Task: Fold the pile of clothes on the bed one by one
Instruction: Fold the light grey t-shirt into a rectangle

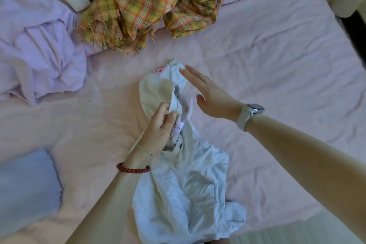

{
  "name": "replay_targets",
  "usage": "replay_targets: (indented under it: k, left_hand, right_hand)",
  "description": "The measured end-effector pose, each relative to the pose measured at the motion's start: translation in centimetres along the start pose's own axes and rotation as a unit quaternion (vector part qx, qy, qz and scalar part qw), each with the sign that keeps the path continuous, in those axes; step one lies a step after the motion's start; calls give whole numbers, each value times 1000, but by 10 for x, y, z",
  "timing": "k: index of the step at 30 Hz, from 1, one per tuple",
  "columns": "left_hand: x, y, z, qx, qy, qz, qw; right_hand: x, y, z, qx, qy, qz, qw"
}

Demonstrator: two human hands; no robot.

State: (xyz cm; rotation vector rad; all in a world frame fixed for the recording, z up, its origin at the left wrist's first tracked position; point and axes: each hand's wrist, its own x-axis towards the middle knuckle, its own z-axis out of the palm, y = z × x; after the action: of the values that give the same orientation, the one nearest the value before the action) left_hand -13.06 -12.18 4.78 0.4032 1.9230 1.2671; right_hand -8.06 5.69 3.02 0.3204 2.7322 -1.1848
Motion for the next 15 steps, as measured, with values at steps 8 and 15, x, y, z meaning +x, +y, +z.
replay_targets:
  k: [8,15]
  left_hand:
    - [-79,74,-108,16,-34,84,996]
    - [-135,103,-158,268,4,66,961]
  right_hand:
    - [16,-116,-16,-36,-166,-85,982]
    - [-61,-187,-63,-31,42,-105,993]
